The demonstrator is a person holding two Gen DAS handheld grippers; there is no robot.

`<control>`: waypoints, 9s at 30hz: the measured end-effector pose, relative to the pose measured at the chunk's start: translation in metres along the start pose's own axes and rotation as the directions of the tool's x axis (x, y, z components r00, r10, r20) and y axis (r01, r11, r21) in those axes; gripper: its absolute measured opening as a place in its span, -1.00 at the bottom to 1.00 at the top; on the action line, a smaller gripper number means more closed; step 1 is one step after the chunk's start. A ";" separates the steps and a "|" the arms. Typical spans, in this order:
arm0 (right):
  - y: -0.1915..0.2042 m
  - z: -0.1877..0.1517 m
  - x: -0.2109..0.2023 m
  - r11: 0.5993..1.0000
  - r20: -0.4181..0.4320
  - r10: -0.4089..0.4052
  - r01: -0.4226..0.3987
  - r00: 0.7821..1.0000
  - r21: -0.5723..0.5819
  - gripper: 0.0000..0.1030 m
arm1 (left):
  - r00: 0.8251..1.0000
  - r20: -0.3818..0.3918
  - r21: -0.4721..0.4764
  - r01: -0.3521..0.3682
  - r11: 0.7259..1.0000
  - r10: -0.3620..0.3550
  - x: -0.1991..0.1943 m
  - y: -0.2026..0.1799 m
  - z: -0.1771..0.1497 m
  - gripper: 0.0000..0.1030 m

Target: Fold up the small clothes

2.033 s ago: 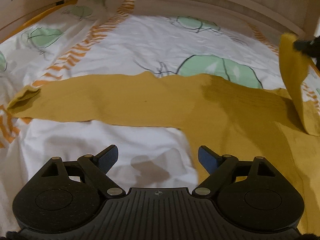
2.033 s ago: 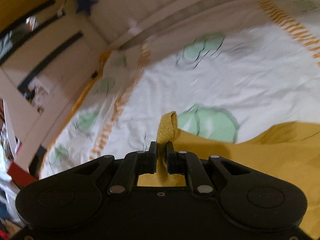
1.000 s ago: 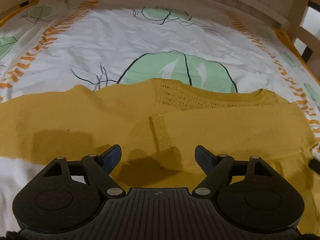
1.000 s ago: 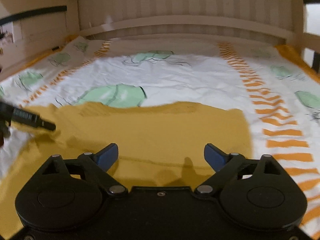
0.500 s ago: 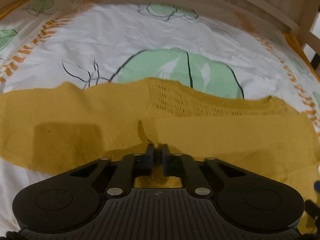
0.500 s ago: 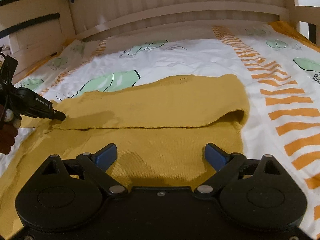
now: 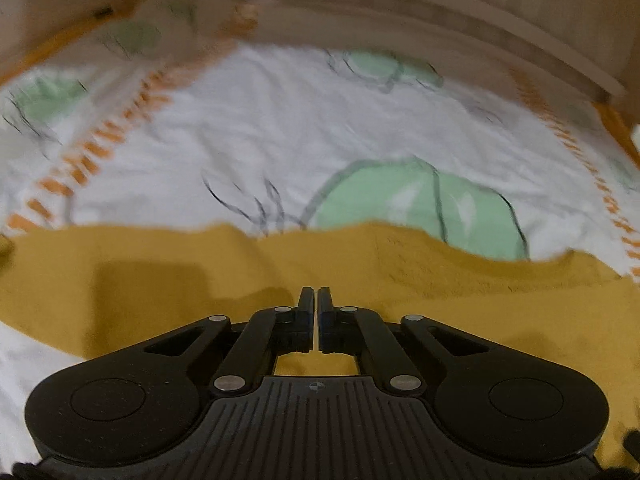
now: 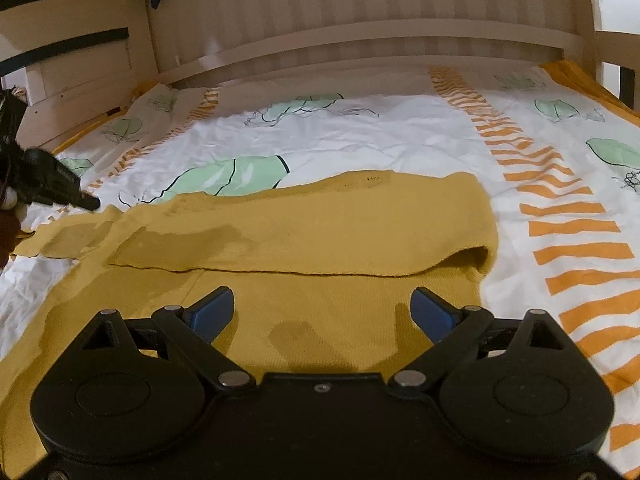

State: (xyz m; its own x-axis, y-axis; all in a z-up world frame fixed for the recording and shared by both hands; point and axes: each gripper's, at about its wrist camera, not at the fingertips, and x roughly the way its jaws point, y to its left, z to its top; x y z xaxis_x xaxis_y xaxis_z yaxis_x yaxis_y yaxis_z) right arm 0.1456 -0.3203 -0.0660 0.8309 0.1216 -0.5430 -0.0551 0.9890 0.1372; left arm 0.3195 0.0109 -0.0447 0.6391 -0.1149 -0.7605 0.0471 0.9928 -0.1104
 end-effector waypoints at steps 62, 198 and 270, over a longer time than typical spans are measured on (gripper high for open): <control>0.028 -0.017 0.021 0.991 -0.118 -0.024 0.008 0.993 -0.133 1.00 | 0.996 0.053 -0.036 -0.068 0.997 0.070 -0.025 0.081 -0.040 0.34; -0.044 0.114 0.052 0.997 -0.119 0.016 -0.006 0.993 0.080 -0.70 | 0.983 0.156 0.065 0.091 0.994 -0.100 0.001 -0.004 -0.115 -0.20; -0.068 -0.060 -0.094 0.963 -0.008 0.008 -0.006 1.000 0.271 0.91 | 0.998 -0.042 0.022 -0.053 0.998 0.054 -0.151 -0.001 -0.188 0.17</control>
State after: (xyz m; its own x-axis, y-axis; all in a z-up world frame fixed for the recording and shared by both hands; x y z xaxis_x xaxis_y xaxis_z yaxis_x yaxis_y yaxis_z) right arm 0.0383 -0.3936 -0.0740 0.8258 0.1304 -0.5487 0.0924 0.9285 0.3597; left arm 0.0789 0.0203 -0.0500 0.6082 -0.0623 -0.7914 0.0301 0.9980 -0.0554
